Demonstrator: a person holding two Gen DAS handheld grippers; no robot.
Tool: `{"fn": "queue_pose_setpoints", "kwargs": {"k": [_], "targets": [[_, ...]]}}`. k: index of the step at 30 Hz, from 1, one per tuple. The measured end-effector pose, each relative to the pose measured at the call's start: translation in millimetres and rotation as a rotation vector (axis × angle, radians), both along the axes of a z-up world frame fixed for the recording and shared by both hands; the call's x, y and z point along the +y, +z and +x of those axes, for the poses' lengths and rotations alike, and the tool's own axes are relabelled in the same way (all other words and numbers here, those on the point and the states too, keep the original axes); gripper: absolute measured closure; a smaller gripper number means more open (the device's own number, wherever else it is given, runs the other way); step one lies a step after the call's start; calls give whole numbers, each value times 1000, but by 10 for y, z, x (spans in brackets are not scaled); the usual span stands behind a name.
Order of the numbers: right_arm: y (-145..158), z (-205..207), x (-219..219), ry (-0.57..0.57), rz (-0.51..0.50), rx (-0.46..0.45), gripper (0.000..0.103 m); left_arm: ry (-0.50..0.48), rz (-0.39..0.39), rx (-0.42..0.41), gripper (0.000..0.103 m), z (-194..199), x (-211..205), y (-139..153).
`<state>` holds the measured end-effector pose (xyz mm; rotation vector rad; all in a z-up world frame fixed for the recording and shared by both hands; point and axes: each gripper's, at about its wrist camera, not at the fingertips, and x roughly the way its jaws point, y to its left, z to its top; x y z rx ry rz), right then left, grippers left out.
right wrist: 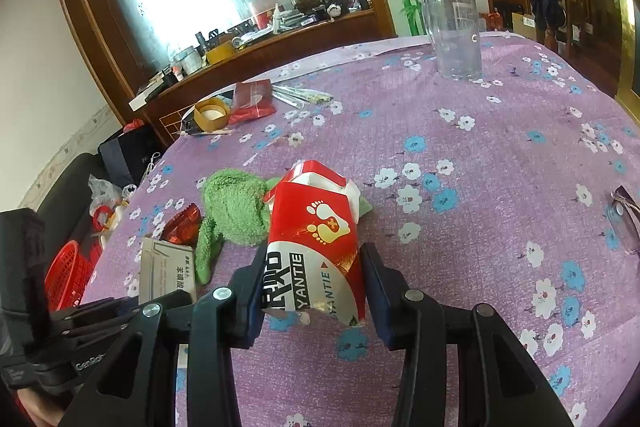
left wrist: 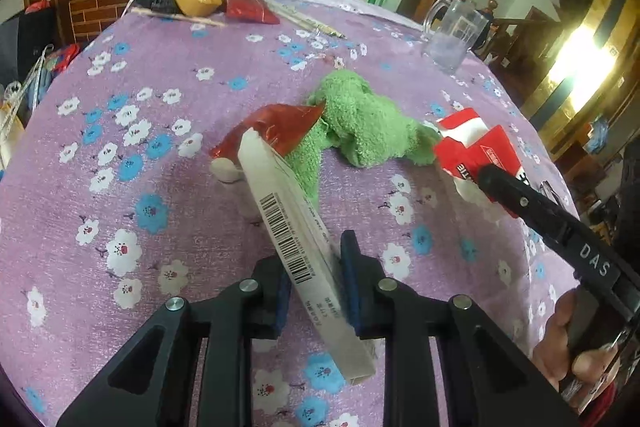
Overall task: Collect trash
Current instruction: 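Grasp the white barcode box with the left tool while the right tool holds the red box, then lift the white box with the left tool while the right tool lifts the red box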
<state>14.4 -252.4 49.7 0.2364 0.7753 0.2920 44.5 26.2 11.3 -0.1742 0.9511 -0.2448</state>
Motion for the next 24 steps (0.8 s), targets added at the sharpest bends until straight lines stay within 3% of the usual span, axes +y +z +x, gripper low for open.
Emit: {"fn": "queue_pose_setpoints", "kwargs": {"k": [5, 9, 21, 24], "targets": [[47, -47, 38, 21, -2, -30, 56, 1, 30, -100, 90, -223, 6, 107], [96, -102, 94, 42, -14, -65, 56, 1, 75, -155, 91, -414, 4, 179], [197, -194, 165, 40, -56, -144, 56, 4, 101, -200, 91, -781, 156, 352], [194, -170, 153, 16, -56, -125, 56, 17, 97, -199, 91, -833, 232, 389]]}}
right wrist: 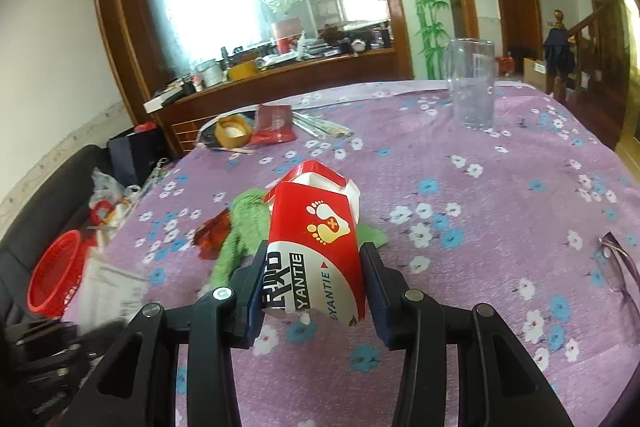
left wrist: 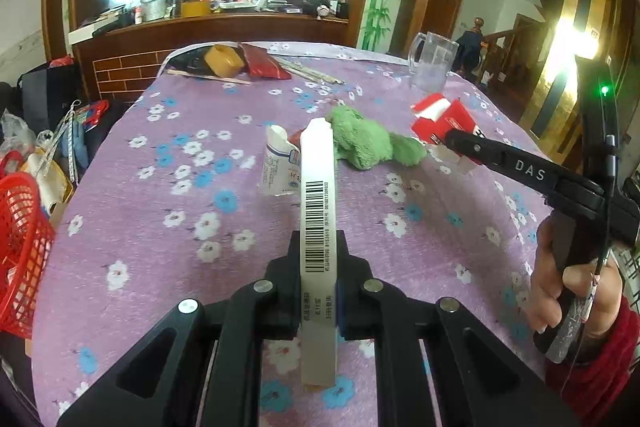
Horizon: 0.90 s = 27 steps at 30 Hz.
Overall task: Collect trash
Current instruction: 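Lift the white box with the left tool while the right tool lifts the red box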
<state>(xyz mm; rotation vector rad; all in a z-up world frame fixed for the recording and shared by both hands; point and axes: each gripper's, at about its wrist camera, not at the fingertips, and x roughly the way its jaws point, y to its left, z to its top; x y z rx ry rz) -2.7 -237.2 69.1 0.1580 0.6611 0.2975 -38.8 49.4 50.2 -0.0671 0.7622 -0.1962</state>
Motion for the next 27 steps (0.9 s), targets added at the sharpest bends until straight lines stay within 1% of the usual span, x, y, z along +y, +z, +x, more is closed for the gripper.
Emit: {"fn": "queue_pose_setpoints", "kwargs": {"k": [4, 6, 12, 16, 27], "targets": [[29, -95, 12, -5, 5, 43, 56, 11, 6, -3, 91, -69, 98, 41], [56, -205, 36, 16, 32, 63, 56, 19, 3, 0, 91, -94, 149, 35], [112, -562, 201, 54, 28, 72, 56, 29, -7, 19, 91, -121, 227, -25], [100, -735, 321, 66, 2, 67, 56, 26, -10, 14, 91, -145, 242, -5], [17, -844, 495, 95, -9, 108, 56, 49, -17, 15, 91, -198, 378, 0]]}}
